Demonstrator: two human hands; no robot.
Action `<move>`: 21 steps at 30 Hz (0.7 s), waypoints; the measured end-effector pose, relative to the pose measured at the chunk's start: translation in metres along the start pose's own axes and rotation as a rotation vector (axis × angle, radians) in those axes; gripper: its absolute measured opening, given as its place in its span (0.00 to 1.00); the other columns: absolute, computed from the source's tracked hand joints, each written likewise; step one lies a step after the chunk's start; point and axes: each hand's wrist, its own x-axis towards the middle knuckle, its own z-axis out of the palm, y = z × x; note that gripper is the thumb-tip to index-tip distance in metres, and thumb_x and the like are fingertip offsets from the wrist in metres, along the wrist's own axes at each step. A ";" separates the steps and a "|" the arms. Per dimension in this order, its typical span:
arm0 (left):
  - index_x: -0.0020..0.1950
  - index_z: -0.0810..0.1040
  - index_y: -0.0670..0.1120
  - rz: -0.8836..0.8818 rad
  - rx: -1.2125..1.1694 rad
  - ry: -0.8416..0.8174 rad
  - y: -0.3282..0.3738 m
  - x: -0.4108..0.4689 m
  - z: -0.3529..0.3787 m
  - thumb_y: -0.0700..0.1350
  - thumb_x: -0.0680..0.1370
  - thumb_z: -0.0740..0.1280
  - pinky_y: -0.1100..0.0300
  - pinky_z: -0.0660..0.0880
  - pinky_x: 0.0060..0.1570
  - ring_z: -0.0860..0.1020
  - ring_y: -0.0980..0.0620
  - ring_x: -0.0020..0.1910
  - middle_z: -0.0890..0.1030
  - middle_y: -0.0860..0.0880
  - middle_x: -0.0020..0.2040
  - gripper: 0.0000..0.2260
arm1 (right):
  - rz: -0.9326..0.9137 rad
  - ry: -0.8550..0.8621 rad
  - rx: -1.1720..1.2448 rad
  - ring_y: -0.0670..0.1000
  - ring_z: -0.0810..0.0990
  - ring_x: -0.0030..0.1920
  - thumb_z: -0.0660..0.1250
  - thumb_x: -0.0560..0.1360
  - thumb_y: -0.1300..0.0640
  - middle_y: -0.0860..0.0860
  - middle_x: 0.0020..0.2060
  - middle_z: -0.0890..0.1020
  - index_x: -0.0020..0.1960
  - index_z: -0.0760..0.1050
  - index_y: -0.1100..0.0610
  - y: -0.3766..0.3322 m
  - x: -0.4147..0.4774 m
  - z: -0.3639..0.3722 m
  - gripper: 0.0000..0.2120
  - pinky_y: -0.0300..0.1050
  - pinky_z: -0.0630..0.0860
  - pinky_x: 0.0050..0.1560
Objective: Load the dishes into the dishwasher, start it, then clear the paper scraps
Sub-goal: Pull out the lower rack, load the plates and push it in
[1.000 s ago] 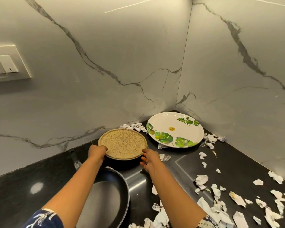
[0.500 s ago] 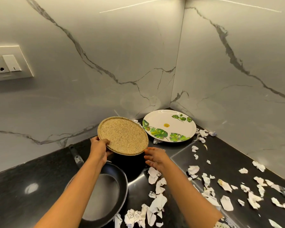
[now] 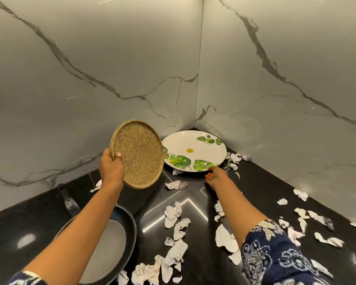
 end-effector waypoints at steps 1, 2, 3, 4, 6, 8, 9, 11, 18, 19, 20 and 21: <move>0.56 0.73 0.50 0.012 0.000 0.007 -0.002 0.002 0.003 0.42 0.82 0.58 0.47 0.74 0.58 0.77 0.48 0.55 0.79 0.48 0.55 0.06 | 0.001 -0.009 0.047 0.59 0.72 0.66 0.61 0.78 0.63 0.61 0.66 0.72 0.67 0.68 0.64 0.000 0.004 0.004 0.17 0.52 0.68 0.65; 0.55 0.74 0.50 0.023 -0.009 0.009 -0.003 0.003 0.005 0.42 0.82 0.59 0.46 0.74 0.59 0.77 0.48 0.56 0.79 0.48 0.55 0.06 | -0.005 -0.018 0.083 0.59 0.72 0.65 0.62 0.78 0.64 0.59 0.65 0.73 0.67 0.68 0.63 -0.001 0.008 0.009 0.18 0.52 0.68 0.64; 0.55 0.74 0.50 0.032 -0.022 0.007 -0.003 0.004 0.006 0.42 0.82 0.59 0.45 0.74 0.60 0.77 0.48 0.56 0.79 0.48 0.55 0.06 | -0.010 -0.021 0.103 0.59 0.73 0.64 0.63 0.77 0.65 0.57 0.64 0.75 0.67 0.68 0.61 -0.001 0.011 0.014 0.19 0.53 0.70 0.61; 0.54 0.74 0.50 0.038 -0.029 0.004 -0.003 0.005 0.007 0.42 0.82 0.59 0.44 0.73 0.60 0.77 0.49 0.56 0.79 0.48 0.54 0.06 | -0.006 -0.003 0.107 0.59 0.74 0.62 0.64 0.76 0.65 0.57 0.63 0.75 0.67 0.68 0.60 -0.003 0.014 0.019 0.20 0.54 0.72 0.58; 0.53 0.73 0.50 0.045 -0.038 0.004 -0.002 0.005 0.007 0.41 0.82 0.58 0.44 0.73 0.61 0.77 0.49 0.55 0.79 0.49 0.53 0.07 | 0.041 0.060 0.119 0.60 0.74 0.62 0.65 0.75 0.62 0.56 0.65 0.73 0.67 0.67 0.60 -0.003 0.023 0.026 0.21 0.55 0.74 0.56; 0.53 0.74 0.51 0.042 -0.051 0.009 0.000 0.006 0.007 0.40 0.82 0.58 0.45 0.73 0.61 0.77 0.50 0.55 0.79 0.50 0.52 0.07 | 0.093 0.072 0.138 0.62 0.70 0.64 0.61 0.78 0.59 0.56 0.68 0.69 0.68 0.65 0.62 -0.005 0.025 0.034 0.19 0.57 0.70 0.64; 0.52 0.74 0.51 0.040 -0.055 0.016 0.001 0.006 0.007 0.40 0.82 0.58 0.45 0.73 0.61 0.77 0.50 0.55 0.79 0.51 0.52 0.08 | 0.079 0.057 0.146 0.62 0.71 0.64 0.60 0.78 0.61 0.57 0.66 0.71 0.67 0.67 0.62 -0.007 0.025 0.038 0.18 0.57 0.70 0.64; 0.52 0.74 0.51 0.043 -0.063 0.029 0.004 0.004 0.005 0.40 0.82 0.58 0.45 0.73 0.60 0.77 0.50 0.54 0.79 0.51 0.51 0.08 | 0.035 0.025 0.138 0.61 0.76 0.57 0.62 0.77 0.64 0.59 0.60 0.76 0.64 0.70 0.61 -0.010 0.025 0.045 0.16 0.58 0.75 0.57; 0.55 0.74 0.50 0.083 -0.083 0.043 0.034 -0.025 -0.008 0.41 0.82 0.58 0.50 0.74 0.58 0.77 0.52 0.52 0.79 0.52 0.50 0.08 | -0.162 -0.088 0.220 0.56 0.79 0.46 0.56 0.78 0.65 0.56 0.53 0.79 0.63 0.72 0.57 -0.019 -0.025 0.039 0.16 0.56 0.78 0.42; 0.55 0.74 0.51 0.091 -0.080 0.052 0.038 -0.031 -0.011 0.42 0.82 0.58 0.52 0.74 0.56 0.77 0.53 0.50 0.79 0.52 0.49 0.07 | -0.203 -0.091 0.218 0.55 0.79 0.45 0.57 0.78 0.65 0.56 0.52 0.79 0.63 0.72 0.57 -0.020 -0.038 0.034 0.15 0.55 0.79 0.42; 0.54 0.74 0.51 0.108 -0.072 0.057 0.043 -0.039 -0.016 0.43 0.82 0.58 0.53 0.73 0.52 0.75 0.55 0.45 0.78 0.53 0.46 0.07 | -0.260 -0.086 0.203 0.53 0.79 0.43 0.58 0.78 0.64 0.55 0.52 0.80 0.63 0.72 0.57 -0.021 -0.052 0.025 0.15 0.53 0.79 0.43; 0.53 0.74 0.51 0.131 -0.059 0.059 0.049 -0.049 -0.021 0.43 0.82 0.58 0.54 0.72 0.48 0.73 0.56 0.41 0.77 0.53 0.43 0.06 | -0.335 -0.055 0.164 0.52 0.79 0.44 0.59 0.78 0.64 0.54 0.54 0.80 0.63 0.72 0.57 -0.021 -0.068 0.016 0.15 0.50 0.79 0.45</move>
